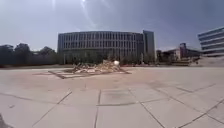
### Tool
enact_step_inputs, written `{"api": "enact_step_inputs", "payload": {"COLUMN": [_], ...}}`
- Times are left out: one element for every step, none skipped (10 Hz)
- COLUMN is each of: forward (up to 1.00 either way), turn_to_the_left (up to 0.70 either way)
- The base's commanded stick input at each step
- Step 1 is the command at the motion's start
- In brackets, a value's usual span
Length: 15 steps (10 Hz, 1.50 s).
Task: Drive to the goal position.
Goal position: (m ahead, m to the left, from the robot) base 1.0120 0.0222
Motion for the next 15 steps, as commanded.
{"api": "enact_step_inputs", "payload": {"forward": [0.70, 0.70, 0.70, 0.70, 0.70, 0.70, 0.70, 0.70, 0.70, 0.70, 0.70, 0.70, 0.70, 0.70, 0.70], "turn_to_the_left": [-0.26, -0.29, -0.32, -0.32, -0.17, -0.03, 0.00, 0.00, 0.00, 0.00, 0.00, -0.18, -0.35, -0.35, -0.35]}}
